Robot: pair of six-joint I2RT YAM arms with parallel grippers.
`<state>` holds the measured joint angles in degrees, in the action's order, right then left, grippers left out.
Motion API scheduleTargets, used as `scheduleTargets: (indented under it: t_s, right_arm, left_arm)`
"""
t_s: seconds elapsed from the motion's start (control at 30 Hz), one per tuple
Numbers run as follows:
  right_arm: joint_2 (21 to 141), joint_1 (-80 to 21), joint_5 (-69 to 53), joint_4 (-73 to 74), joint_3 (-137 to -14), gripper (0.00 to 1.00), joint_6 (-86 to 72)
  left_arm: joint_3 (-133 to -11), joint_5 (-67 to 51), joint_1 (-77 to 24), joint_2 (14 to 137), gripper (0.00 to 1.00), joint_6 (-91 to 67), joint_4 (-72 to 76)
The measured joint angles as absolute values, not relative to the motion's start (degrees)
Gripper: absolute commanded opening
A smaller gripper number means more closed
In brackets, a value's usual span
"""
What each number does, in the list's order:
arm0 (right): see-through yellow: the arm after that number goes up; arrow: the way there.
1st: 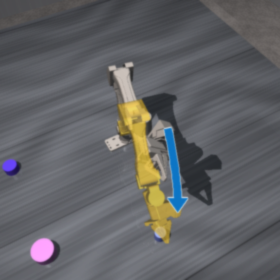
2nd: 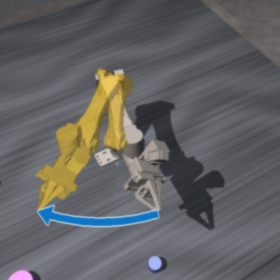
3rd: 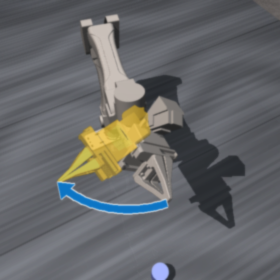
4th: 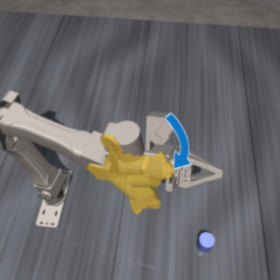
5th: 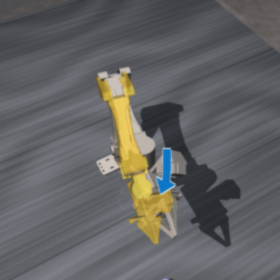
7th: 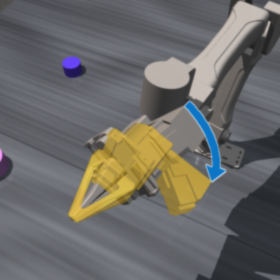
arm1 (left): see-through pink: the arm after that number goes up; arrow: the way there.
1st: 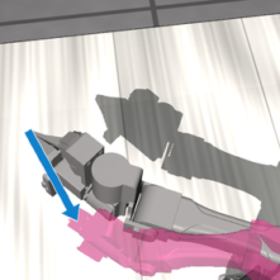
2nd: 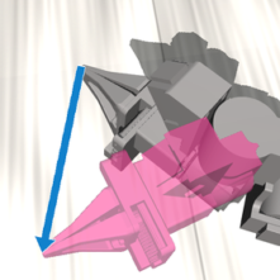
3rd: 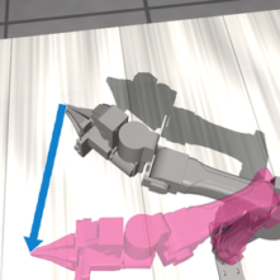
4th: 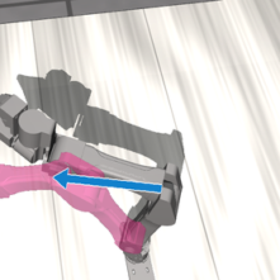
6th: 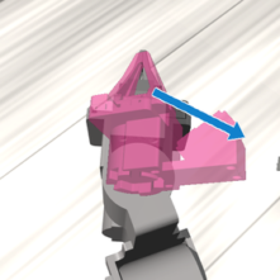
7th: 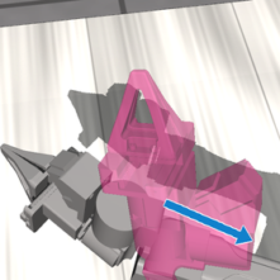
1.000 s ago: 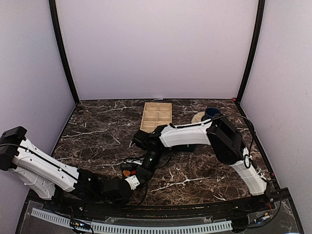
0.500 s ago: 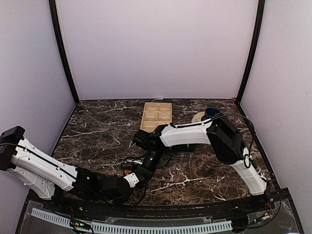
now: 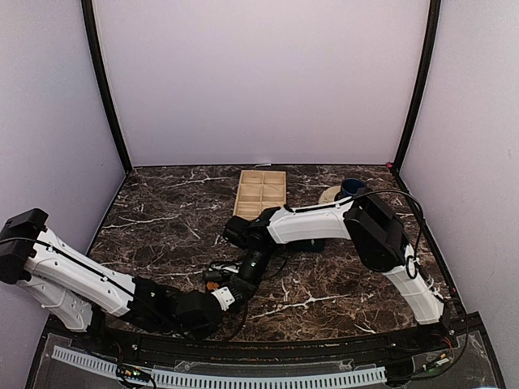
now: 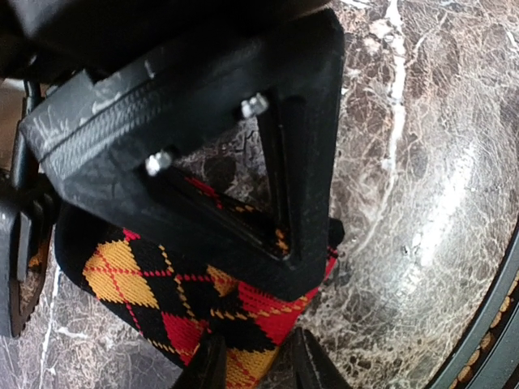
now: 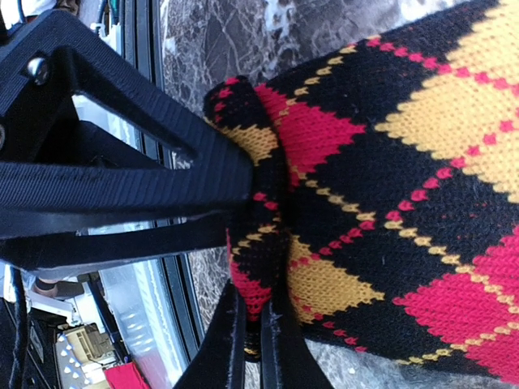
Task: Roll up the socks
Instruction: Roll the sock at the center of the board.
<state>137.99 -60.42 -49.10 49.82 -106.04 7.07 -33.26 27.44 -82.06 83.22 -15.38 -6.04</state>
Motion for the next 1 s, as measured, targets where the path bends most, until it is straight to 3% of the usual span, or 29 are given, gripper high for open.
scheduleTargets:
  t_s: [0.7,1.0]
  right_arm:
    - [135.22,-59.44,-49.87,49.39,-100.51,0.00,8.54]
    - [135.22,-59.44,-49.91,50.26,-100.60,0.00,9.19]
  left_arm:
    - [-34.89,25.45,-81.52,86.02,0.36,-12.14,-5.23]
    - [-36.51,24.03,-79.44,87.53,0.16,-11.05,-5.28]
